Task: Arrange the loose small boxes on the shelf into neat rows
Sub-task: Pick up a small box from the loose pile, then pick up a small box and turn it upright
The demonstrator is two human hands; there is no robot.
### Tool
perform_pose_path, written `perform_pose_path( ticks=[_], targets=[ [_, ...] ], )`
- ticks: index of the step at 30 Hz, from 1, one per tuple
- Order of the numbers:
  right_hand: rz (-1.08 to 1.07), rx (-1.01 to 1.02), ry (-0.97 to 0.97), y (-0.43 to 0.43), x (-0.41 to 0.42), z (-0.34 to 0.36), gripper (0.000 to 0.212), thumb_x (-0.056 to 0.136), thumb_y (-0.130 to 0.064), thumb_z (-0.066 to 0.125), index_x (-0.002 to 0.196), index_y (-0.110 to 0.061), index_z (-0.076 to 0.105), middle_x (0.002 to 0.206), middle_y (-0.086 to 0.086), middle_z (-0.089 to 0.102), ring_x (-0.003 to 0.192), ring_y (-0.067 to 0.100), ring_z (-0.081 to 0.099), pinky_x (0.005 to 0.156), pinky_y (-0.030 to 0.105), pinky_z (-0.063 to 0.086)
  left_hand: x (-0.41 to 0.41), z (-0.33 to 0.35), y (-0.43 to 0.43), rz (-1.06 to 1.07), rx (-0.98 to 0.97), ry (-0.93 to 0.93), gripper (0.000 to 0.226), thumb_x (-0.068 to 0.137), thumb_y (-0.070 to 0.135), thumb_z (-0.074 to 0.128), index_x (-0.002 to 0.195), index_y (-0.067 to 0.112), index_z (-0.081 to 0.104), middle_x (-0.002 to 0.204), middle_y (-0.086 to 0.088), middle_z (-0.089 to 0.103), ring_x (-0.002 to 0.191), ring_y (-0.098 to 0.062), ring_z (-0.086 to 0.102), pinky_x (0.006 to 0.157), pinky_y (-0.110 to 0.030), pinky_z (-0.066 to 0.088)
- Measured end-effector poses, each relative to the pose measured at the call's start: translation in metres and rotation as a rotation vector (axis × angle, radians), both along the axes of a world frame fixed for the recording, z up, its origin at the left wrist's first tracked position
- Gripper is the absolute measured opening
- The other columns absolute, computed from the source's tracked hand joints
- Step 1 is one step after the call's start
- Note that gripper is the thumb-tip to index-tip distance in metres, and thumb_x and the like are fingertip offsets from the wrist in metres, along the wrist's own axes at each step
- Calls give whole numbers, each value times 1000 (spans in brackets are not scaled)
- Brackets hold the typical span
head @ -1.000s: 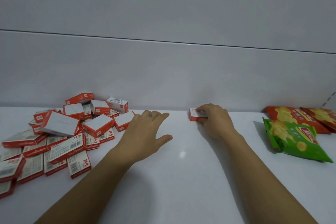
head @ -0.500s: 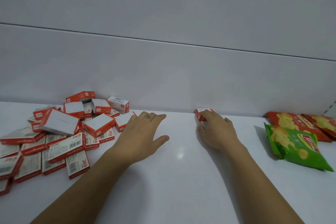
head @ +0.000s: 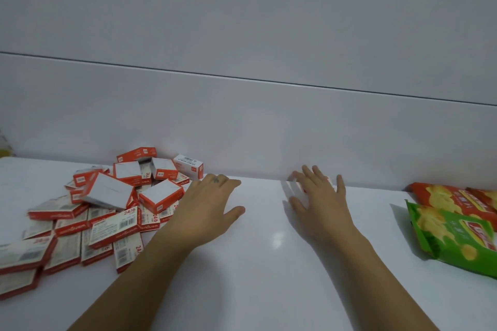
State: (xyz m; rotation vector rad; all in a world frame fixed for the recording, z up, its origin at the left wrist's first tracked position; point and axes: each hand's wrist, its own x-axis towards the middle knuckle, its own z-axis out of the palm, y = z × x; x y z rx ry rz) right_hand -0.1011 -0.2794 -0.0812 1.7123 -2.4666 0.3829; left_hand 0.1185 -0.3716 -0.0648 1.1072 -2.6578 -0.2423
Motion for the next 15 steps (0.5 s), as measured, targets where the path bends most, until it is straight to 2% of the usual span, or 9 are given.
perform_pose_path(
  ticks=[4, 9, 12, 15],
  targets=[
    [136, -54, 6, -9, 31, 4, 51, 95, -44, 43, 144, -33, 34, 155, -11, 27, 146, 8, 13, 116, 39, -8, 7, 9, -5, 34, -37, 67, 53, 93, 53, 45, 141, 32, 35, 144, 9, 40, 132, -14, 34, 109, -34, 27],
    [257, -10, -53, -28, 64, 3, 55, 91, -46, 47, 143, -33, 35, 152, -10, 32, 141, 6, 22, 118, 36, -6, 24, 22, -12, 79, -30, 109, 53, 91, 48, 52, 140, 34, 36, 145, 9, 40, 133, -15, 34, 110, -33, 26],
    [349, 44, -92, -42, 79, 11, 59, 90, -45, 51, 145, -32, 32, 153, -10, 29, 140, 8, 23, 118, 30, 3, 38, 27, -20, 110, -28, 115, 57, 87, 51, 56, 139, 35, 38, 142, 10, 43, 131, -15, 36, 108, -35, 29],
    [422, 55, -105, -58, 91, 19, 60, 88, -41, 58, 143, -29, 37, 150, -8, 36, 136, 13, 32, 113, 26, 17, 43, 27, -28, 125, -9, 101, 65, 81, 59, 60, 138, 37, 38, 135, 12, 49, 126, -13, 41, 106, -35, 34]
  ],
)
